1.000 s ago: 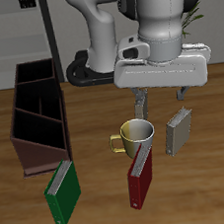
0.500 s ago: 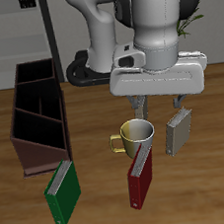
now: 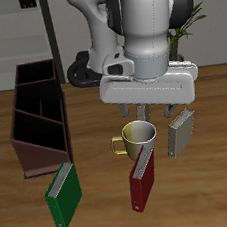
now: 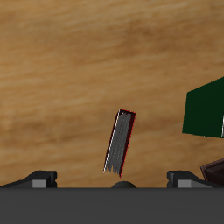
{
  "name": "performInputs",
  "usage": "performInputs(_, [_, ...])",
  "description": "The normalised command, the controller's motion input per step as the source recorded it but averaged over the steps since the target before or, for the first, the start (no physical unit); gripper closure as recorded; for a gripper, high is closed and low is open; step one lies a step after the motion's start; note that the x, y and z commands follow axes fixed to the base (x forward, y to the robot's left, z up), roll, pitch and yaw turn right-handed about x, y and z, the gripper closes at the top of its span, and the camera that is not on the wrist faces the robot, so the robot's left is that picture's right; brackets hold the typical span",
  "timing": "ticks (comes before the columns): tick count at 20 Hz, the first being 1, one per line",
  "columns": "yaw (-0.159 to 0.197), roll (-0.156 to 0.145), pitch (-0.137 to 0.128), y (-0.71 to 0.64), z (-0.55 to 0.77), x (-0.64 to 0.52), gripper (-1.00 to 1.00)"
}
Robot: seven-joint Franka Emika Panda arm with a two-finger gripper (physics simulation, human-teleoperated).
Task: Place the red book into the right desk caddy's front compartment
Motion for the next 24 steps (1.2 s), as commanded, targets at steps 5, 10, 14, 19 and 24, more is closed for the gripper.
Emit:
performInputs(5, [-0.026, 0.05, 0.009, -0.05, -0.1, 0.12, -1.0])
performInputs(10, [-0.012, 0.01, 0.013, -0.14, -0.12, 0.18, -1.0])
performInputs(14, [-0.019, 0.02, -0.005, -0.04, -0.17, 0.13, -1.0])
performInputs(19, [0.0, 0.003, 0.008, -0.03, -0.18, 0.12, -1.0])
performInputs(24, [-0.01, 0.001, 0.034, -0.01, -0.33, 0.14, -1.0])
